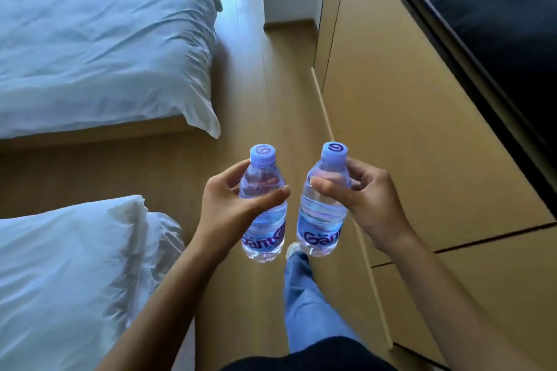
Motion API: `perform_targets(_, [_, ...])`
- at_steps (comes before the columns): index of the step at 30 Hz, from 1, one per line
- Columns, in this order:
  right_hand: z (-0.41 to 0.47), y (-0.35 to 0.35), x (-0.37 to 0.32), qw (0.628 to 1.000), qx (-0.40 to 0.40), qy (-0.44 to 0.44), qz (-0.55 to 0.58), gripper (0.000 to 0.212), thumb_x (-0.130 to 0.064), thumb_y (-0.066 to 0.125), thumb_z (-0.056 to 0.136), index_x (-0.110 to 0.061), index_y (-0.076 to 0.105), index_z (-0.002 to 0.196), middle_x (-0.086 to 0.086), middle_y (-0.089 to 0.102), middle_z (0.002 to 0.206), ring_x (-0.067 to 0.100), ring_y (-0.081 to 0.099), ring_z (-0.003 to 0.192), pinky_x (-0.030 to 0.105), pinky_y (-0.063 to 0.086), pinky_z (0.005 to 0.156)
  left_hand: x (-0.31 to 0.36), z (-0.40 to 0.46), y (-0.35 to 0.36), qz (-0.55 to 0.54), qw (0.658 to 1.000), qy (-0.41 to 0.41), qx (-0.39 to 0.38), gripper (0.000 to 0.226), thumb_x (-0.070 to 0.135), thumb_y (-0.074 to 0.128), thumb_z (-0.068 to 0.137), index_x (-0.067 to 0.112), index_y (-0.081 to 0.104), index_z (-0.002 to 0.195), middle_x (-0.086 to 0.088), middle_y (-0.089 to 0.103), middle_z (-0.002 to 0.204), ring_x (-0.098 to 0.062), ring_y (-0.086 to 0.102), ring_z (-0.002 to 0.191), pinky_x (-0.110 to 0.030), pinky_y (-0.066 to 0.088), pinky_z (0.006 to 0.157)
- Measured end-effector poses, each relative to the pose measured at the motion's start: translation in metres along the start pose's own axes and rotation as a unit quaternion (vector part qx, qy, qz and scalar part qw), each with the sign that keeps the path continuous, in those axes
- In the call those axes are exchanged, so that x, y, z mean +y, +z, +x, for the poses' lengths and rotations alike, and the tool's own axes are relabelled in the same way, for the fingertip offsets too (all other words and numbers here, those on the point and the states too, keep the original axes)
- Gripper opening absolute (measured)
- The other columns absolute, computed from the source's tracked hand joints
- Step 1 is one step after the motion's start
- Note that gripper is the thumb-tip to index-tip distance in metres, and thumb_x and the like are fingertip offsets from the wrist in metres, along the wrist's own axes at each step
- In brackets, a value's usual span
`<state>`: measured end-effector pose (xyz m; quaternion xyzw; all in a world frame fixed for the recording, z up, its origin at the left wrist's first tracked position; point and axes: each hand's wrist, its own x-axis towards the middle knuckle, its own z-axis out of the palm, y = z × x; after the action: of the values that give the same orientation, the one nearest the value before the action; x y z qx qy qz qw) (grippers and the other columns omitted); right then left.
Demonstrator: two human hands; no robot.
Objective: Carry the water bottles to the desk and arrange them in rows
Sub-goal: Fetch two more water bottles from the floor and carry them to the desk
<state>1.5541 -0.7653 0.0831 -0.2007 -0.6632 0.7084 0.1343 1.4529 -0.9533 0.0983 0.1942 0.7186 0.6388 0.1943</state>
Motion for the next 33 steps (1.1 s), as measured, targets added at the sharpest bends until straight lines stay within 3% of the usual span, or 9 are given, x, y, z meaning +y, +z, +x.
perform_targets(6, [0.162, -0.005, -0.036, 0.999, -0.026, -0.017, -0.026, 0.029, -0.024, 0.084, 0.075, -0.019, 0.075, 0.102, 0.004, 0.078, 0.097, 0.02, 0.074, 0.091, 0.034, 0.059, 0.085, 0.019, 0.154, 0.0, -0.018, 0.999, -0.008, 0.026, 0.025, 0.01, 0.087, 0.071, 0.01, 0.073, 0.092, -0.007, 0.076, 0.085, -0.014, 0.072, 0.075, -0.021, 0.055, 0.069])
perform_targets(12, [0.292, -0.005, -0.065, 0.998, -0.047, -0.026, -0.035, 0.03, -0.028, 0.083, 0.074, -0.019, 0.075, 0.101, 0.003, 0.077, 0.095, 0.023, 0.074, 0.092, 0.032, 0.059, 0.083, 0.03, 0.276, -0.013, -0.024, 0.998, -0.004, 0.053, 0.027, 0.015, 0.087, 0.071, 0.012, 0.073, 0.093, -0.006, 0.076, 0.085, -0.016, 0.073, 0.076, -0.023, 0.056, 0.07])
perform_targets(17, [0.392, 0.008, -0.07, 0.997, -0.052, -0.024, -0.042, 0.024, -0.024, 0.083, 0.077, -0.019, 0.075, 0.099, 0.005, 0.077, 0.094, 0.028, 0.073, 0.092, 0.039, 0.058, 0.084, 0.025, 0.37, -0.03, -0.021, 0.997, 0.008, 0.074, 0.028, 0.019, 0.087, 0.068, 0.014, 0.072, 0.091, -0.006, 0.076, 0.082, -0.014, 0.07, 0.074, -0.023, 0.056, 0.068])
perform_targets(25, [0.577, 0.054, -0.087, 0.997, -0.042, -0.038, -0.048, 0.025, -0.023, 0.083, 0.077, -0.019, 0.074, 0.1, 0.004, 0.077, 0.093, 0.018, 0.074, 0.087, 0.029, 0.059, 0.079, 0.025, 0.564, -0.089, -0.005, 0.998, 0.025, 0.061, 0.025, 0.019, 0.088, 0.069, 0.016, 0.072, 0.088, 0.001, 0.076, 0.079, -0.007, 0.071, 0.072, -0.016, 0.051, 0.065])
perform_targets(28, [0.645, 0.07, -0.099, 0.997, -0.04, -0.043, -0.047, 0.025, -0.023, 0.083, 0.077, -0.022, 0.074, 0.101, 0.003, 0.077, 0.094, 0.019, 0.074, 0.088, 0.028, 0.059, 0.079, 0.031, 0.633, -0.111, 0.008, 0.997, 0.036, 0.063, 0.025, 0.019, 0.089, 0.068, 0.02, 0.072, 0.086, 0.007, 0.075, 0.076, -0.002, 0.069, 0.069, -0.013, 0.05, 0.063])
perform_targets(33, [0.75, 0.087, -0.112, 0.997, -0.037, -0.039, -0.046, 0.027, -0.029, 0.083, 0.075, -0.024, 0.075, 0.1, 0.003, 0.077, 0.093, 0.023, 0.075, 0.089, 0.031, 0.06, 0.079, 0.034, 0.737, -0.136, -0.016, 0.997, 0.023, 0.069, 0.024, 0.015, 0.088, 0.069, 0.015, 0.072, 0.086, 0.001, 0.075, 0.076, -0.006, 0.07, 0.07, -0.016, 0.051, 0.063])
